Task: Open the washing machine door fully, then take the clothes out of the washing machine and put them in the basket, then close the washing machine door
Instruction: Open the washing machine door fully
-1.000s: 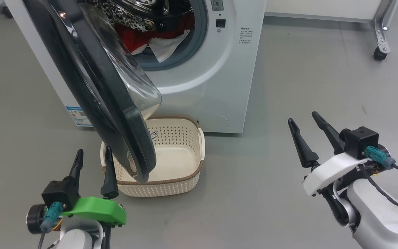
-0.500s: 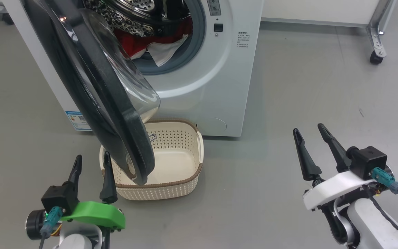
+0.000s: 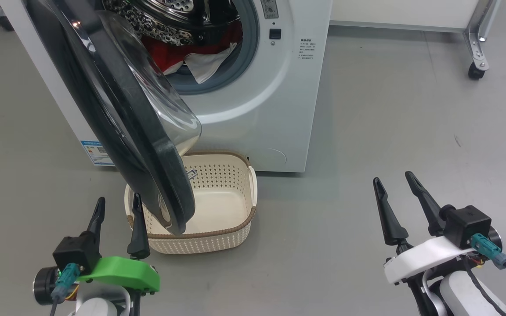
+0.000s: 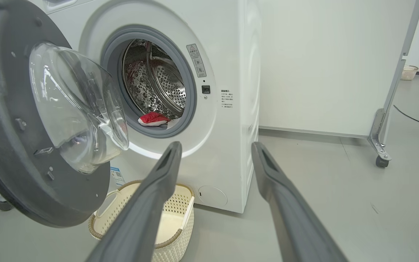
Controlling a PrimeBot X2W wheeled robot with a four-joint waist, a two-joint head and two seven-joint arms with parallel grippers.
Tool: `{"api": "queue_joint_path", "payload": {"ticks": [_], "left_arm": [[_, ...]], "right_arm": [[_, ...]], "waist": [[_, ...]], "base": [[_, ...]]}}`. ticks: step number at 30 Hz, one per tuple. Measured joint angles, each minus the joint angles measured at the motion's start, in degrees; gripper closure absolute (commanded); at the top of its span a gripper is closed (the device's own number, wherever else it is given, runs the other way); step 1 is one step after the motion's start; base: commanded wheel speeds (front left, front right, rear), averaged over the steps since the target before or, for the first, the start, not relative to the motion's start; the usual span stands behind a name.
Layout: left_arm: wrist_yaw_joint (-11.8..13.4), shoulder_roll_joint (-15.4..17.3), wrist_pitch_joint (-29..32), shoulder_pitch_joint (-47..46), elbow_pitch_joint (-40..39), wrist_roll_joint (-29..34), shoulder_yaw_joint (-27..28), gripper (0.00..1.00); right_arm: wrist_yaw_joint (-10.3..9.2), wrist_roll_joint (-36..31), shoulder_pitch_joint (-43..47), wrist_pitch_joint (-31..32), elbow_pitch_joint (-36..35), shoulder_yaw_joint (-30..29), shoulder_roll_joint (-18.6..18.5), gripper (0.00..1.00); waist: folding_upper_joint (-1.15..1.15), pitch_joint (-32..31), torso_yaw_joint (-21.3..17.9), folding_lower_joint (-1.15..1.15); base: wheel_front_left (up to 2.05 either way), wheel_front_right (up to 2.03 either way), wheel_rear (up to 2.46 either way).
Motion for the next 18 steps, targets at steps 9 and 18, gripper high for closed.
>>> {"api": "queue_joint_path", "payload": {"ticks": [9, 18], "left_arm": [[0.00, 0.00, 0.00, 0.20, -0.01, 0.00, -0.01, 0.00], [0.00, 0.00, 0.00, 0.24, 0.01, 0.00, -0.40, 0.00]], "right_arm": [[0.00, -1.53, 2.32, 0.00, -1.22, -1.59, 0.98, 0.00], [0.00, -3.38, 3.21, 0.00, -2.08, -2.67, 1.70, 0.00]], "waist": [[0.00, 0.01, -0.20, 0.00], [0.00, 0.17, -0.43, 0.00]], "base": [[0.00, 0.00, 0.00], [0.00, 0.00, 0.00]]}}
